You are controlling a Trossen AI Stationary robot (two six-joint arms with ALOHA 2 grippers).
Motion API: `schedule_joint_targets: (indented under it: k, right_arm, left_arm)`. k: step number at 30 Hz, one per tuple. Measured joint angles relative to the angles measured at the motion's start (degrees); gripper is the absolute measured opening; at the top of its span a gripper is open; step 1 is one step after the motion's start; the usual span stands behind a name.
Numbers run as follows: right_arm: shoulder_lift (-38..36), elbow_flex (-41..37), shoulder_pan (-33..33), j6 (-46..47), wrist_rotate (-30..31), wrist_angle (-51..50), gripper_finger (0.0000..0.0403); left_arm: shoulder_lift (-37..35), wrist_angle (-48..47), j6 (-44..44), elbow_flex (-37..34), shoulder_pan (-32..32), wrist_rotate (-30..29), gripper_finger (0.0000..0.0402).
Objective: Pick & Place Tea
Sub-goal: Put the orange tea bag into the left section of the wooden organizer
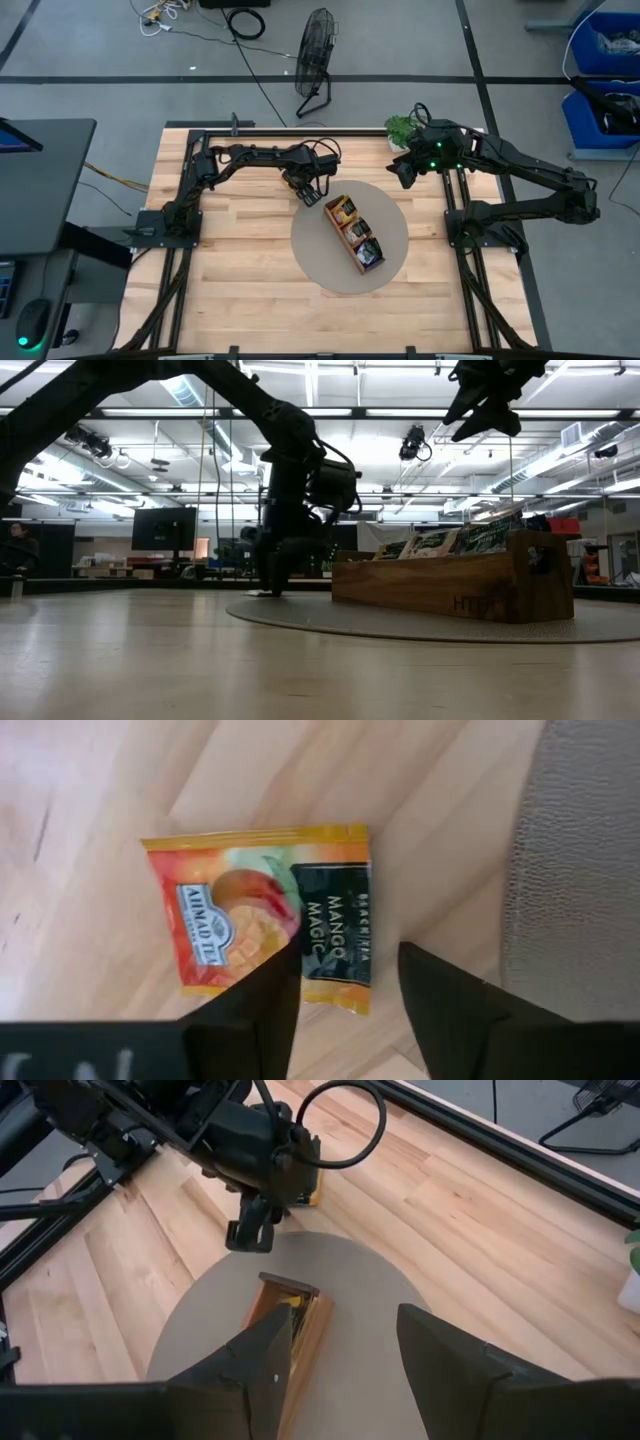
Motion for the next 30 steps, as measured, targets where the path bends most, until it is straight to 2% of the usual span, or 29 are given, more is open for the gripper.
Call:
schedule_joint_targets:
  k: [4,10,14,22,30]
  right_arm:
    - [-0.02,0.0,0.0,0.7,0.04,0.04,0.019]
    - [0.0,0.0,0.0,2.12,0.02,0.07,0.019]
    - [0.0,0.0,0.0,2.57,0.02,0.1,0.019]
    - [0.0,0.0,0.0,2.6,0.07,3.26,0.019]
    - [0.0,0.0,0.0,1.77,0.55,4.68,0.019]
  left_arm:
    - [0.07,1.11,1.11,-0.04,0.33,1.43,0.0126]
    - [0.24,2.99,0.34,-0.2,1.74,3.84,0.0014]
    - [0.21,3.6,0.58,-0.24,2.8,6.04,0.0004]
    - [-4.84,6.49,1.23,-0.43,2.73,2.05,0.0002]
    - [-6.8,6.12,1.5,-0.32,2.3,4.19,0.0001]
